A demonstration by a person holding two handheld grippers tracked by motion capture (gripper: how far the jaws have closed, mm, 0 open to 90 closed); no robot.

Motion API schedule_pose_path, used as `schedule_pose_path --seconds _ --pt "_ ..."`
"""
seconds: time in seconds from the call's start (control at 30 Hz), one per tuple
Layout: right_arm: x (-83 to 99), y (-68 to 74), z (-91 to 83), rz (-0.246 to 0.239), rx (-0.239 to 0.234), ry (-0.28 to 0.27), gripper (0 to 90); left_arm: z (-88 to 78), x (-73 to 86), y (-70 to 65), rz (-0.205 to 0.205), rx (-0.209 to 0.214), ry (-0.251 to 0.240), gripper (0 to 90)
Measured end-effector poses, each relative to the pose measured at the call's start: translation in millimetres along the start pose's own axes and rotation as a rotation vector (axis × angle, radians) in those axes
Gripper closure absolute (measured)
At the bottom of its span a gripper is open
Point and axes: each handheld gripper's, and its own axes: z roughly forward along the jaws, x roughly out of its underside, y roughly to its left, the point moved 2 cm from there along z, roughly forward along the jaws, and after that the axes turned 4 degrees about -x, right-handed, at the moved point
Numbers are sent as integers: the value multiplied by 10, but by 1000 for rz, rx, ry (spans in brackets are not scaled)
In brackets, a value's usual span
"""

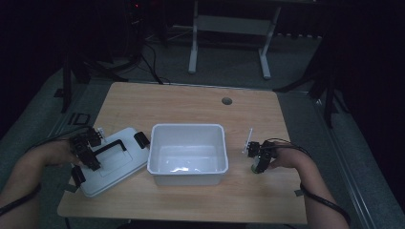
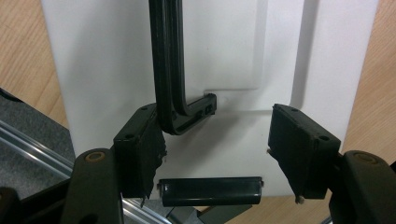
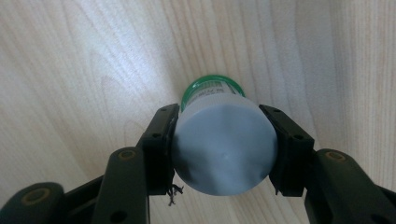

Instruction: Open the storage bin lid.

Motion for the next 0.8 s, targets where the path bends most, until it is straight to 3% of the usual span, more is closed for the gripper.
schedule_pose_path --seconds 0.23,0.47,0.67,0.8 --pt "31 71 -14 -93 -3 6 500 -31 -7 -5 1 0 -6 350" --pt "57 159 -57 -183 49 13 501 -32 -26 -17 6 -1 -1 351" --pt "71 238 -131 -226 58 37 500 -47 -20 -21 6 -3 -2 351" --pt "77 284 -218 -233 57 24 501 -58 -15 -22 8 -5 -2 350"
